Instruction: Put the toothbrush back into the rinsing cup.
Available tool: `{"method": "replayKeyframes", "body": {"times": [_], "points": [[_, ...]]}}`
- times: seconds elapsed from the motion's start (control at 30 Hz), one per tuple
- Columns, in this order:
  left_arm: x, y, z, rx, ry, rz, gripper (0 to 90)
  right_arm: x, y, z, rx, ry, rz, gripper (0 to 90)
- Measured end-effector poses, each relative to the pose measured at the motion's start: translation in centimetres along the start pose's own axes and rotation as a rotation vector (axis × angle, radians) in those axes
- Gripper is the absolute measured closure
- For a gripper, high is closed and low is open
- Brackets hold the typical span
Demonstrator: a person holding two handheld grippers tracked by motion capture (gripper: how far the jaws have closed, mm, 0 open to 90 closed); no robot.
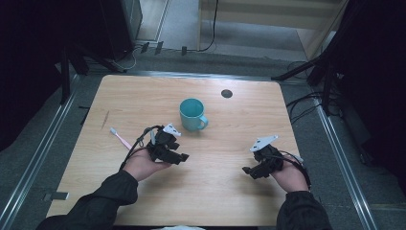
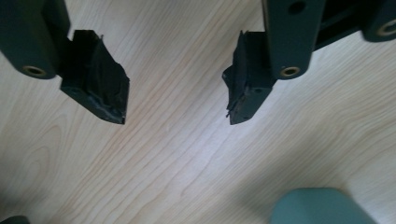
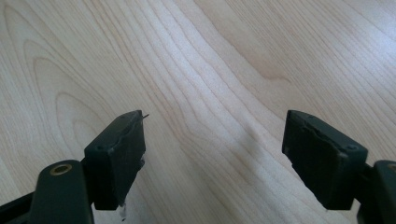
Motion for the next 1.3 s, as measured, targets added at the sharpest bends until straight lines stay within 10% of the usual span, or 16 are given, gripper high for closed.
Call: {"method": "replayKeyframes", "body": {"times": [0.27, 0.4, 1.3], "points": [[1.0, -0.9, 0.2, 0.061, 0.029, 0.013, 53.9, 0.0, 0.1, -0.1, -0.005, 0.0, -0.007, 21.1], [1.8, -1.4, 0.2, 0.056, -0.022, 0.015, 58.8, 0.0, 0.0, -0.1, -0.004, 0.0, -0.007, 21.1], [3.6, -2.2, 1.1, 0.093, -0.095, -0.045, 61.3, 0.1, 0.6, -0.7, -0.004, -0.013, -0.025, 21.2]]}}
Point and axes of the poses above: each handheld gripper's, and its own axes: y roughly forward along the jaws, z roughly out of its underside, x roughly to its left, the point moved 5 cm from there along y, roughly forward along the jaws, and after that the axes turned 15 degrees about -x, right-handed, at the moved point
